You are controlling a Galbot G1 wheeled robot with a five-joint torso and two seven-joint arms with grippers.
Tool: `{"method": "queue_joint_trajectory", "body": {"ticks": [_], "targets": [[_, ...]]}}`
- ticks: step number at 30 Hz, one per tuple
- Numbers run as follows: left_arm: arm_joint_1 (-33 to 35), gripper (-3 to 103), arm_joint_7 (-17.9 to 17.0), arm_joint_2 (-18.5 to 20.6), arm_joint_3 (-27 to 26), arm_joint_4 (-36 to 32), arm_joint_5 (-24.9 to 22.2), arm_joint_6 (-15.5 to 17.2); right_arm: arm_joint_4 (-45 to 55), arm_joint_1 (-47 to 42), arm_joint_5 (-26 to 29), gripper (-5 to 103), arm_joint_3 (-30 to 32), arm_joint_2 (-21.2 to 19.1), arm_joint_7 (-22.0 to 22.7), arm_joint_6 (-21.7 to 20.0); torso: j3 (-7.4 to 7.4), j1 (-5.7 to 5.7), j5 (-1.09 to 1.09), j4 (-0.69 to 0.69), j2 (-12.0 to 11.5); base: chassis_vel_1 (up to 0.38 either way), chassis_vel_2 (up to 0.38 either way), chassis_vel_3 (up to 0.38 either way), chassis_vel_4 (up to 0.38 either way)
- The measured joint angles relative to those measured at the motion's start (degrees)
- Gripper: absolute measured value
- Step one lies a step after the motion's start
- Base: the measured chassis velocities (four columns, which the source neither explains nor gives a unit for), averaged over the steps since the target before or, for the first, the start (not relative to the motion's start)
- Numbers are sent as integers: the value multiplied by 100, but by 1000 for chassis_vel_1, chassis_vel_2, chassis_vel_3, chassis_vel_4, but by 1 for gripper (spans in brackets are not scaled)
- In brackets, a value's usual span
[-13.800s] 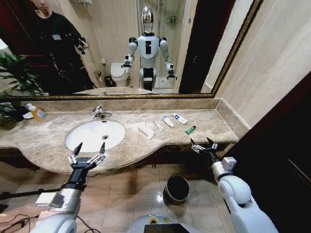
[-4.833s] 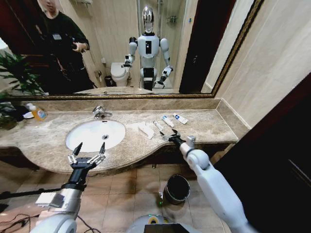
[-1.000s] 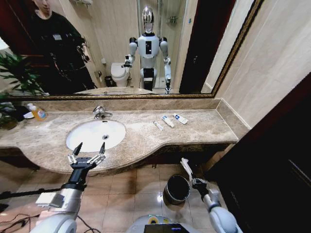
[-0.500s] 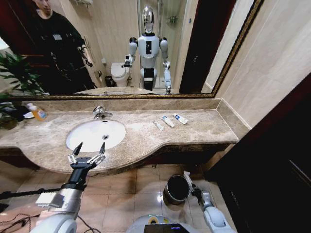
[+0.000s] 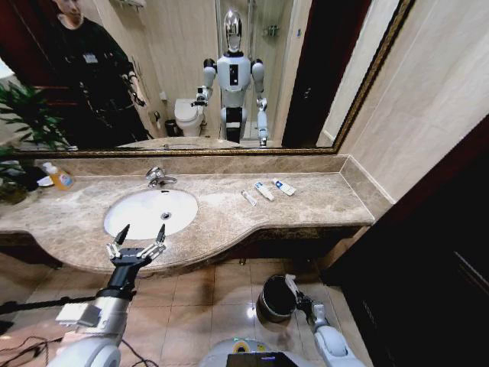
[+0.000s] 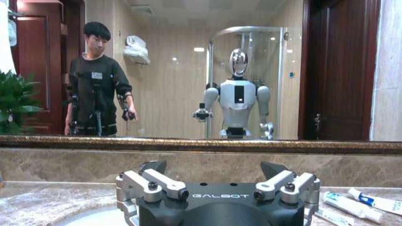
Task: Pick up the trash from the sink and place it in the trash bin.
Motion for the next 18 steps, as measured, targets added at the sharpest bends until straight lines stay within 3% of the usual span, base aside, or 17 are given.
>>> {"method": "queue_joint_trajectory", "body": {"ticks": [1, 4, 6, 8, 10, 13, 18], "targets": [[0, 100, 0, 0, 0, 0, 0, 0, 0, 0, 0, 19, 0, 0, 0, 0, 0, 0, 0, 0, 0, 0, 0, 0, 0], [0, 100, 0, 0, 0, 0, 0, 0, 30, -9, 2, 35, -1, -9, 0, 29, 0, 0, 0, 0, 0, 0, 0, 0, 0], [0, 100, 0, 0, 0, 0, 0, 0, 45, -14, 2, 35, -1, -4, 1, 37, 0, 0, 0, 0, 0, 0, 0, 0, 0], [0, 100, 0, 0, 0, 0, 0, 0, 90, -38, 3, 51, -2, 12, 2, 49, 0, 0, 0, 0, 0, 0, 0, 0, 0], [0, 100, 0, 0, 0, 0, 0, 0, 104, -46, 3, 51, -3, 16, 3, 50, 0, 0, 0, 0, 0, 0, 0, 0, 0], [0, 100, 0, 0, 0, 0, 0, 0, 167, -77, 2, 68, -9, 30, 6, 51, 0, 0, 0, 0, 0, 0, 0, 0, 0], [0, 100, 0, 0, 0, 0, 0, 0, 218, -96, -1, 79, -19, 37, 13, 50, 0, 0, 0, 0, 0, 0, 0, 0, 0]]}}
